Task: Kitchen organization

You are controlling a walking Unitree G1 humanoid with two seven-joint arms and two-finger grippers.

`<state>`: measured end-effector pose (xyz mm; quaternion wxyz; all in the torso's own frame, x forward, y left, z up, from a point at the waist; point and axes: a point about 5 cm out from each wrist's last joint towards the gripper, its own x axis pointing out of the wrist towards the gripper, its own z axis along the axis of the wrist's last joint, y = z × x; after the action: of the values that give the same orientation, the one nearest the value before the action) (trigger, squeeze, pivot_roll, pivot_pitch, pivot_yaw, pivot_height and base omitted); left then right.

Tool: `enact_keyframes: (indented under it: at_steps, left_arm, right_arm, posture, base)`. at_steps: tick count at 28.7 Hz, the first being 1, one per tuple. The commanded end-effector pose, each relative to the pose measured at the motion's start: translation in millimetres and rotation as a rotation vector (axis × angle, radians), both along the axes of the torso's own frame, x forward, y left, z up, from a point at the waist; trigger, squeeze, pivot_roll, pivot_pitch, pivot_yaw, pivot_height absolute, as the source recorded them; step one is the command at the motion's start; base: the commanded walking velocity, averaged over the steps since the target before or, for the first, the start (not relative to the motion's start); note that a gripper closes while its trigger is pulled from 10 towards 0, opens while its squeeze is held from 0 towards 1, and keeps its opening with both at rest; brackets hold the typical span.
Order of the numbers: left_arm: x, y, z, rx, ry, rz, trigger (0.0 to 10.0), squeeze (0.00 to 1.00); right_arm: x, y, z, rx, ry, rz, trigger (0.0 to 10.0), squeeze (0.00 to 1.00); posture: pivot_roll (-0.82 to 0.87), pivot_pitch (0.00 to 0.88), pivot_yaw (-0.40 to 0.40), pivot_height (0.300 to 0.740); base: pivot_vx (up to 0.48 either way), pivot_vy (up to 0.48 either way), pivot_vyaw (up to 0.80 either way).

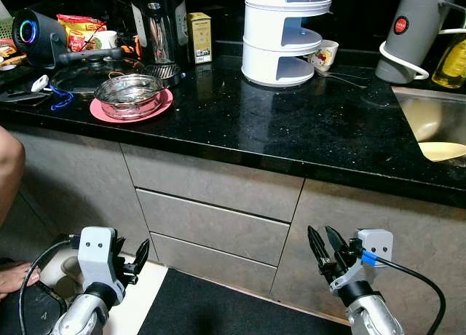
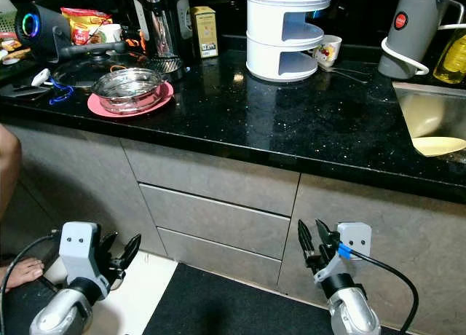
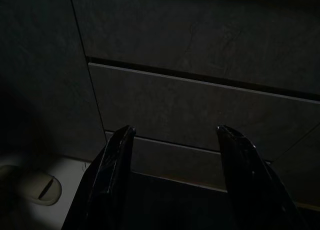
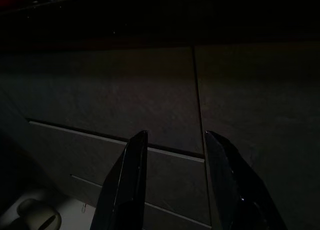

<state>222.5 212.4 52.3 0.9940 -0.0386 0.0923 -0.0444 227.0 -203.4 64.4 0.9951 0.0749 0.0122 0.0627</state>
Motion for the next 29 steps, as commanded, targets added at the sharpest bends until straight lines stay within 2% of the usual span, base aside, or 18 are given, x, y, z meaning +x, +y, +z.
enact_keyframes:
  at_steps: [1,12,17,20,21,25,28,29]
  left_arm:
    - [-0.8,1.2,2,0.000,0.002,0.004,10.0,0.00]
    - [-1.3,2.9,-1,0.004,0.007,0.004,10.0,0.00]
    - [1.5,5.1,1,0.072,-0.006,-0.012,10.0,0.00]
    - [5.5,3.9,5,0.101,-0.027,-0.040,10.0,0.00]
    - [10.1,-0.8,11,0.117,-0.051,-0.106,10.0,0.00]
    - [15.6,-9.6,20,0.121,-0.093,-0.210,10.0,0.00]
    - [19.2,-12.8,26,0.120,-0.121,-0.239,10.0,0.00]
    - [25.1,-13.0,38,0.123,-0.165,-0.235,10.0,0.00]
  right_arm:
    - [-0.9,0.6,0,-0.002,0.001,0.007,10.0,0.00]
    - [-0.4,0.2,-1,-0.006,0.011,0.013,10.0,0.00]
    - [3.8,-1.4,1,-0.013,0.007,0.037,10.0,0.00]
    - [8.9,-0.6,8,0.024,-0.022,0.071,10.0,0.00]
    - [13.4,4.2,17,0.070,-0.049,0.146,10.0,0.00]
    - [17.9,13.7,28,0.143,-0.075,0.271,10.0,0.00]
    - [20.6,19.0,34,0.181,-0.090,0.325,10.0,0.00]
    - [23.7,23.8,42,0.207,-0.109,0.370,10.0,0.00]
  posture:
    - [-0.05,0.015,0.003,0.740]
    - [-0.05,0.010,-0.002,0.740]
    - [-0.04,0.001,-0.006,0.740]
    - [-0.03,0.000,-0.018,0.740]
    - [-0.03,0.000,-0.021,0.740]
    - [-0.02,0.000,-0.033,0.740]
    - [-0.02,0.000,-0.039,0.740]
    - [-0.02,0.000,-0.043,0.740]
  base:
    - [0.000,0.000,0.00]
    - [0.000,0.000,0.00]
    - [0.000,0.000,0.00]
    - [0.000,0.000,0.00]
    - [0.000,0.000,0.00]
    - [0.000,0.000,0.00]
    - [0.000,0.000,0.00]
    - [0.000,0.000,0.00]
